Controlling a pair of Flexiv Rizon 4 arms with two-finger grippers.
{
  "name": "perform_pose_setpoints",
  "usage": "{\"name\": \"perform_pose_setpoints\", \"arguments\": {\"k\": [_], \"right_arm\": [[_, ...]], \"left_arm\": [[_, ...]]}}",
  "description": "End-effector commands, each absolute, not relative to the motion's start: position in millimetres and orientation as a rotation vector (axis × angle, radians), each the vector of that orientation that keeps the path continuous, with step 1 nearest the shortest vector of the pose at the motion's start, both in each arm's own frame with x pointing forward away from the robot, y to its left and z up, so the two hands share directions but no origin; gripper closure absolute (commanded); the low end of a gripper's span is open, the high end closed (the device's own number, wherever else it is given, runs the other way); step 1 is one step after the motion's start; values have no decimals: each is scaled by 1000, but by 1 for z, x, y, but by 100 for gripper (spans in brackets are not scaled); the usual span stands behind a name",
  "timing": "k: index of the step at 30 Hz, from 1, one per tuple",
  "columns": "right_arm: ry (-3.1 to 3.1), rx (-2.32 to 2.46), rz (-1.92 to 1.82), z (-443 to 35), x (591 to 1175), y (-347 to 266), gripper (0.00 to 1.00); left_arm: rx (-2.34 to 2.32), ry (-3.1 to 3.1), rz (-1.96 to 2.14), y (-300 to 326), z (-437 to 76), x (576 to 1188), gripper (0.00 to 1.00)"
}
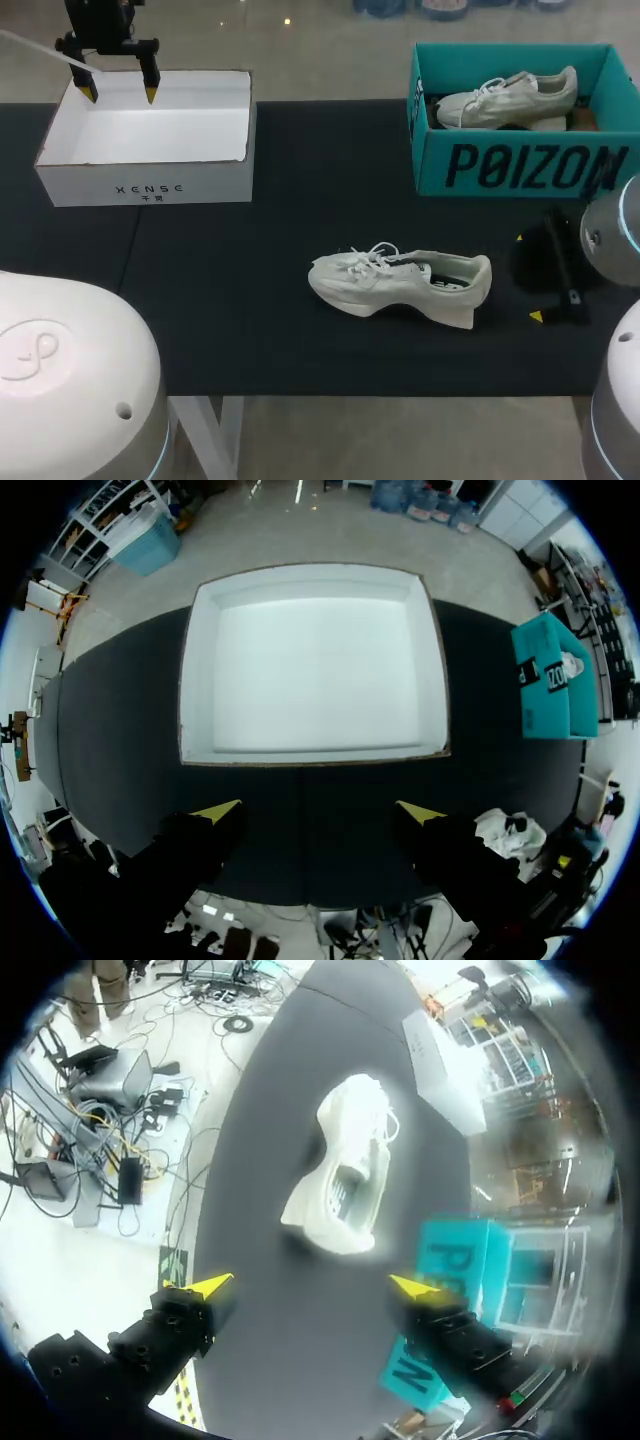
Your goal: Take the shoe out of the shoebox, open the shoe tongue, remove and reinsert the insole, then place the shoe into the shoebox
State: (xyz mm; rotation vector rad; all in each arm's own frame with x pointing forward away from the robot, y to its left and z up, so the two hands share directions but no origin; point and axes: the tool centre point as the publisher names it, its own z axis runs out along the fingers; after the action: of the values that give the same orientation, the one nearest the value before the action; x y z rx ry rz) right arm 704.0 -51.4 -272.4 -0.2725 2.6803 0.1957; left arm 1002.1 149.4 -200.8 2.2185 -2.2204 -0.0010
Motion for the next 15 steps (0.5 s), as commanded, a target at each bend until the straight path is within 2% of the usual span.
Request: {"name": "perform_pose_setpoints", "arguments": {"k": [1,5,15], "right_arm": [[2706,-374,767,-269,723,-42,0],[2688,-231,1101,-269,736,-43,0],[2599,28,1432,-291,744,-56,0]], "left_arm": [[2219,-2220,-2,150,-200,1002,0],[2219,-2220,-2,150,-200,1002,0],[2219,-2220,-2,150,-200,1002,0]]}}
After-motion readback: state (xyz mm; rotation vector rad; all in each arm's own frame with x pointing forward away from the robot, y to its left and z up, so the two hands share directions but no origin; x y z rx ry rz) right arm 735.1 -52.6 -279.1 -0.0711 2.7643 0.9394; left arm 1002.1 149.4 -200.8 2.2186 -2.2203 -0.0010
